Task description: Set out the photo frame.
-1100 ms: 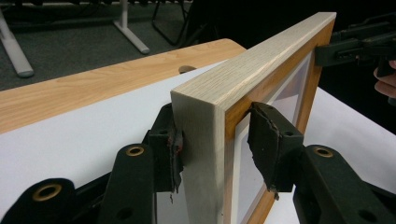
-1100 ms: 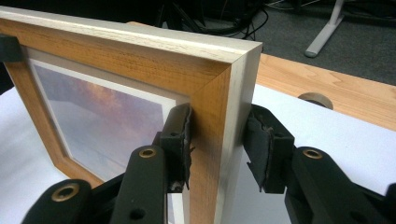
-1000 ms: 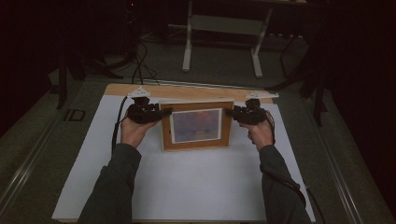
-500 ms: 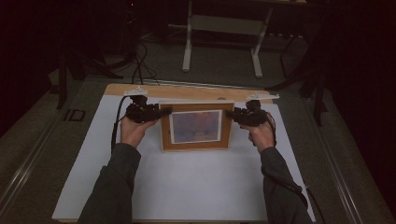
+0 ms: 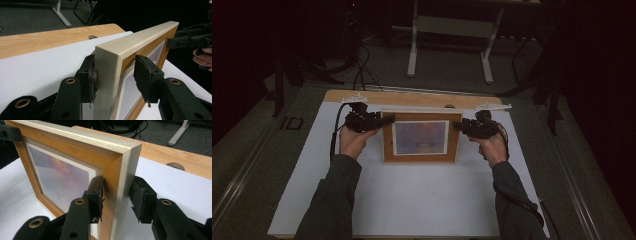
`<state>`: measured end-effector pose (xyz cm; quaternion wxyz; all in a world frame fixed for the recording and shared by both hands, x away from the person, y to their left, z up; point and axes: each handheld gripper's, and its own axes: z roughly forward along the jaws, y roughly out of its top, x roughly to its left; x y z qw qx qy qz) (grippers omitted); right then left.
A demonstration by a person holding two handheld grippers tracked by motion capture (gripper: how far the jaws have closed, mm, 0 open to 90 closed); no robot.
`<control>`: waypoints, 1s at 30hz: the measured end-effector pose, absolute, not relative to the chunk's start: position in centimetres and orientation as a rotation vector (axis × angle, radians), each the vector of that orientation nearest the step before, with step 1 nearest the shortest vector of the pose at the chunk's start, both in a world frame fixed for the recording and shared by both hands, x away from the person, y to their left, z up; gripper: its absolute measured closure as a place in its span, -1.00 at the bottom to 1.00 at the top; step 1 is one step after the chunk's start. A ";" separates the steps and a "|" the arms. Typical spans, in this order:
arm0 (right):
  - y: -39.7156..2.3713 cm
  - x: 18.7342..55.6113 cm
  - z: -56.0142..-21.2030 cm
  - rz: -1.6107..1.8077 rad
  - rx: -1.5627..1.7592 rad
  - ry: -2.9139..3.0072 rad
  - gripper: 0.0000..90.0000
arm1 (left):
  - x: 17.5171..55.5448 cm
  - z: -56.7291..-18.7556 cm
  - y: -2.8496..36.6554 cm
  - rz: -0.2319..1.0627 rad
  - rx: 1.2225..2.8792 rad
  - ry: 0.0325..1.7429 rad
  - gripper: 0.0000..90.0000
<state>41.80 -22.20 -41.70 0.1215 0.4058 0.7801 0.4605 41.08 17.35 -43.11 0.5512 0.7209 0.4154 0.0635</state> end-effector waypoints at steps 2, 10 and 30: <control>-22.2 41.7 -41.7 1.347 1.183 2.277 0.39 | 41.0 -43.1 17.4 0.149 1.704 0.982 0.22; -22.1 41.3 -41.7 1.348 1.180 2.285 0.39 | 40.8 -43.3 17.5 0.148 1.690 0.985 0.21; -22.3 41.3 -41.8 1.376 1.179 2.290 0.39 | 40.5 -43.3 17.6 0.124 1.675 1.004 0.20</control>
